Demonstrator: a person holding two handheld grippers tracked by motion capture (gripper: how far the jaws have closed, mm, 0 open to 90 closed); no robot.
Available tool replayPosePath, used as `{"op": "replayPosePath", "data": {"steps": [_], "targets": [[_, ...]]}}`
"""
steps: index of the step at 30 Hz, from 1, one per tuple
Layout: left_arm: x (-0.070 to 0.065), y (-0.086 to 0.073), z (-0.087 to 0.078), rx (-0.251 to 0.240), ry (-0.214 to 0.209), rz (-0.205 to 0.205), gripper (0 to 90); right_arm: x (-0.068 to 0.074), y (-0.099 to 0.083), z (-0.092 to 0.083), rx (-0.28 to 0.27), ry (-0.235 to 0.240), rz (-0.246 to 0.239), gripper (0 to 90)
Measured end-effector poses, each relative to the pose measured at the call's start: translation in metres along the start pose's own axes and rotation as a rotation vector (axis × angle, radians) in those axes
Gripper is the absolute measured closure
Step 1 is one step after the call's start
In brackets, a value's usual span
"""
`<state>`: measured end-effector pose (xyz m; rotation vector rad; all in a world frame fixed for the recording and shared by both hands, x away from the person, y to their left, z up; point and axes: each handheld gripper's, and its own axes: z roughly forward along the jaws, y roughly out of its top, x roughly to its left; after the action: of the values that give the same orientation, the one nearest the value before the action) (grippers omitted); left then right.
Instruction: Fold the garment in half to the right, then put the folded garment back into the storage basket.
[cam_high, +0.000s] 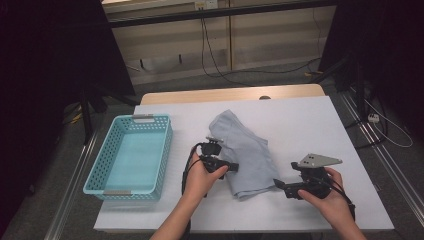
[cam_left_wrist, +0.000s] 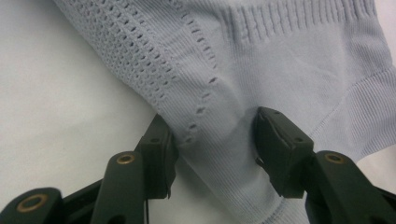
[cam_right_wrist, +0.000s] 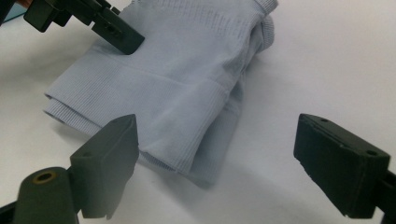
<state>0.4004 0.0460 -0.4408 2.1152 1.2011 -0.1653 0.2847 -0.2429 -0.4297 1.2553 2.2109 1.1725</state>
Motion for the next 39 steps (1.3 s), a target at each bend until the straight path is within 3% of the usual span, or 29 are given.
{"op": "replayPosePath", "data": {"steps": [16,24,31,34,39], "targets": [[0.001,0.000,0.000,0.011,-0.012,-0.022,54.8,-0.002,0.000,-0.005,-0.016,-0.012,0.010,14.1],[0.005,-0.003,0.001,0.011,-0.062,-0.072,70.3,0.000,0.001,-0.005,-0.034,-0.020,-0.002,14.5],[0.007,0.000,-0.002,0.014,-0.083,-0.105,72.9,0.001,0.001,-0.005,-0.034,-0.022,-0.003,14.5],[0.015,0.001,-0.009,0.025,-0.123,-0.139,73.3,0.000,0.000,-0.006,-0.037,-0.023,-0.001,14.5],[0.029,0.002,-0.025,0.038,-0.116,-0.168,72.8,-0.001,0.001,-0.006,-0.040,-0.022,0.000,14.5]]}}
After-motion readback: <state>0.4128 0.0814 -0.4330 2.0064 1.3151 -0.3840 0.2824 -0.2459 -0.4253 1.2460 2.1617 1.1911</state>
